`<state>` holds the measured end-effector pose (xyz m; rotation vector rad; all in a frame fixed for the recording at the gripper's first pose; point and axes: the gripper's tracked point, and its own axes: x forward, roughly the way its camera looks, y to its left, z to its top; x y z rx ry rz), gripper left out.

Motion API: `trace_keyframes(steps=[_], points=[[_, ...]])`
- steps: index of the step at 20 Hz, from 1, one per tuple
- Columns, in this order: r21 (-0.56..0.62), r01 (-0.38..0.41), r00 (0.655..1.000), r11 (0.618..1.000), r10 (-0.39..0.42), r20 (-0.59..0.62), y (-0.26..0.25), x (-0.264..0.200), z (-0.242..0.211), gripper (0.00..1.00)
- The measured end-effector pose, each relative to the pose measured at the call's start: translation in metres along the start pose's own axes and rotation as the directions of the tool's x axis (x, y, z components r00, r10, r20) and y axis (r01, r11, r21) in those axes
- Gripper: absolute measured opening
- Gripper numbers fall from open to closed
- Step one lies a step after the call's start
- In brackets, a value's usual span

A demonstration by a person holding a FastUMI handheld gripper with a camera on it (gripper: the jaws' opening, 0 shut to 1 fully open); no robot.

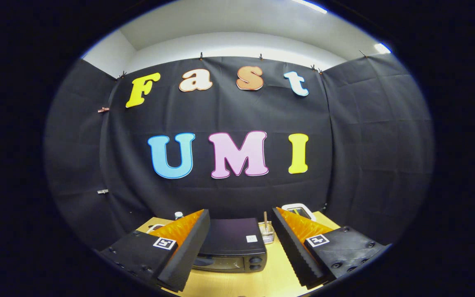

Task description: Open the toaster oven, put the food inside, and close the toaster oven door.

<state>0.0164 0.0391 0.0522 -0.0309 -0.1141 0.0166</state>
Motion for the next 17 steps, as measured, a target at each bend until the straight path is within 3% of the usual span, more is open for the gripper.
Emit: trace_keyframes(steps=[6, 12, 17], points=[[-0.011, 0.004, 1.000, 1.000, -0.004, -0.021, -0.019, -0.038, -0.010, 0.98], [0.021, -0.063, 0.989, 0.998, 0.065, -0.130, 0.002, -0.057, -0.053, 0.98], [-0.017, -0.123, 0.980, 0.992, 0.118, -0.158, 0.019, -0.059, -0.064, 0.99]])
